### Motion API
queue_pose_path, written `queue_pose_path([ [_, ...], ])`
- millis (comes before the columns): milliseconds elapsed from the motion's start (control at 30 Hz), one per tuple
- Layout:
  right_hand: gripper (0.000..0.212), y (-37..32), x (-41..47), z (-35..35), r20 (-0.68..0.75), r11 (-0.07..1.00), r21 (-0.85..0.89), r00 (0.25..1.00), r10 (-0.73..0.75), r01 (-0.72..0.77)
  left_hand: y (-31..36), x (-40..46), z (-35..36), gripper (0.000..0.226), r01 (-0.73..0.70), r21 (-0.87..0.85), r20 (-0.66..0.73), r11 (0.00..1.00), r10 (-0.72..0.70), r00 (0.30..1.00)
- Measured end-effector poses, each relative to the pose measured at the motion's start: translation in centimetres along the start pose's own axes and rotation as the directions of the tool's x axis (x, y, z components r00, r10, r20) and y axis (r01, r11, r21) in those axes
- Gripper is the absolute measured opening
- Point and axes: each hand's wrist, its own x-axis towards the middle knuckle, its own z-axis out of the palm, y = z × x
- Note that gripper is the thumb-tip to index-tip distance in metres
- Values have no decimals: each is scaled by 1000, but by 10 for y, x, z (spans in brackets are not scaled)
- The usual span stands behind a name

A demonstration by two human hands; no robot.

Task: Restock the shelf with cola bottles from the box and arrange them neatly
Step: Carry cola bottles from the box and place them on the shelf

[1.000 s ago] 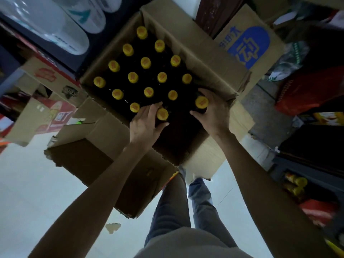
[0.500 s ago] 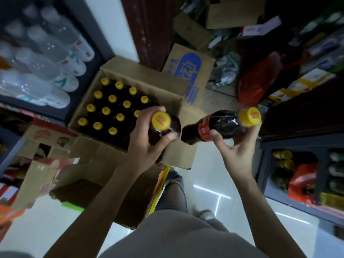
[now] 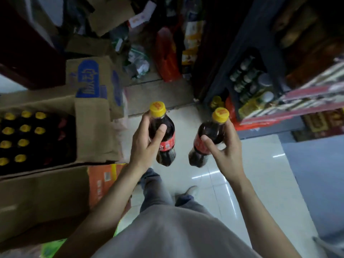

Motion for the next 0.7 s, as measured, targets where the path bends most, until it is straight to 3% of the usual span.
queue_pose_path([
  [167,66,36,-34,-108,-191,995,76,978,83,-70,50,-13,114,24,-56,-10,112,998,57,992],
  [333,67,70,-48,-204,-322,989,47,935,147,-139,97,-11,214,28,-144,-18,255,989,144,956],
  [500,67,104,-28,-300,-368,990,-36,923,111,-133,136,7,314,41,-293,9,395,956,266,879],
  [700,68,129,15,-419,-328,988,-123,943,52,-97,192,32,422,42,-417,-36,357,908,401,843],
])
